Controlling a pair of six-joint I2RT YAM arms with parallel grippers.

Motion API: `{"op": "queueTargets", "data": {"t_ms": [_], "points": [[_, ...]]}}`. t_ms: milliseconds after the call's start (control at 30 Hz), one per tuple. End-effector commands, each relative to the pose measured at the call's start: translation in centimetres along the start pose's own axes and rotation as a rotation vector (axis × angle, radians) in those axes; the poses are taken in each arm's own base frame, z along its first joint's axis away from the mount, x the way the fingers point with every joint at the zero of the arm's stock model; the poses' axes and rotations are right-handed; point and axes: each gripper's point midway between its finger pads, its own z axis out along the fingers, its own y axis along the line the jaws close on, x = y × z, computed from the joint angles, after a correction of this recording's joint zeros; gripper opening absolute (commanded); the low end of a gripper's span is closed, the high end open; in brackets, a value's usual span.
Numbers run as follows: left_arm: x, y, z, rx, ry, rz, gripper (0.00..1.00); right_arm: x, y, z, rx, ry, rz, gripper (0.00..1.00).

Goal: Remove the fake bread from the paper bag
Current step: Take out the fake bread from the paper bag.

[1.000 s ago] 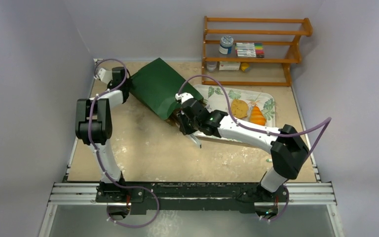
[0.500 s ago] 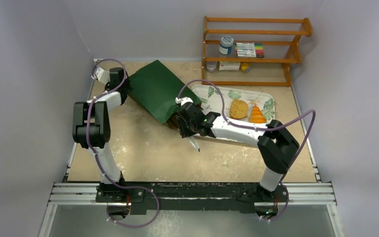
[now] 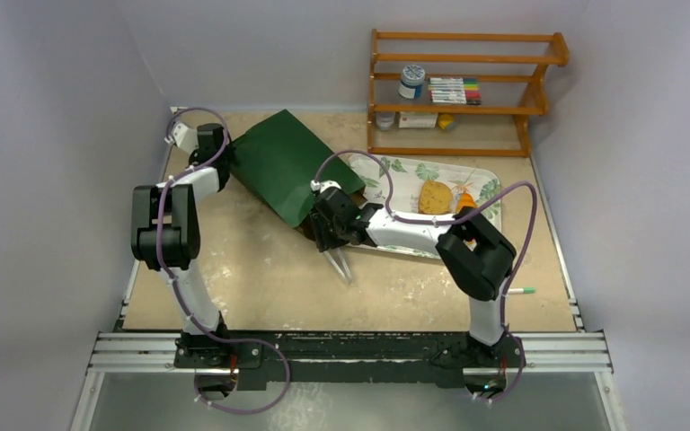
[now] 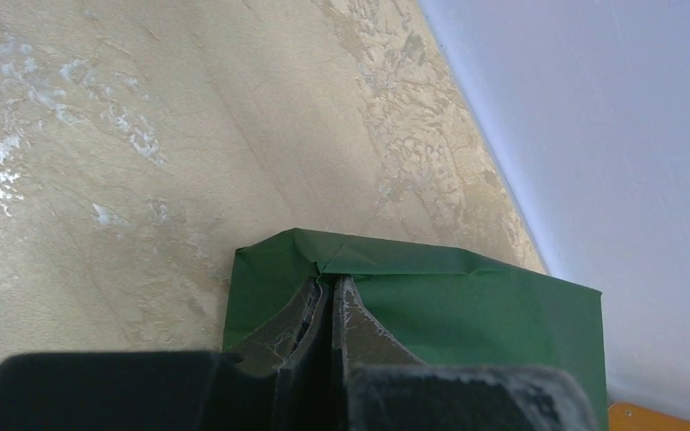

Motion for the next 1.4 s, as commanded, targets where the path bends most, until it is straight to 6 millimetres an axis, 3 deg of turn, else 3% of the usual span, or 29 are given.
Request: {"op": "queueTargets", "data": {"t_ms": [0, 400, 667, 833, 933, 1133, 1367], "points": [[-0.8, -0.3, -0.3, 0.018, -0.009, 0.019, 0.00, -4.0, 0.8, -0.1, -0.033, -0.085, 0.020, 0.52], [0.3, 1.0, -0.1, 0.009, 0.000, 0.019, 0.00, -5.9, 0.7, 2.6, 0.001, -0.039, -0.004, 0.53], [0.5, 1.1, -0.1, 0.012, 0.004, 0.022, 0.00, -5.4, 0.6, 4.7, 0.025, 0.024, -0.030, 0.52], [0.6, 1.3, 0.0, 0.010, 0.006, 0.020, 0.00, -5.2, 0.8, 5.2, 0.016, 0.044, -0.042, 0.38], [0.4, 1.2, 0.0, 0.008, 0.002, 0.017, 0.00, -4.6, 0.8, 5.4, 0.008, 0.054, -0.043, 0.22], [-0.1, 1.2, 0.3, -0.011, -0.002, 0.018, 0.00, -4.5, 0.4, 3.6, -0.001, 0.022, -0.037, 0.07], [-1.4, 0.7, 1.1, -0.029, -0.020, -0.004, 0.00, -4.8, 0.3, -0.8, -0.028, -0.011, -0.034, 0.03]]}}
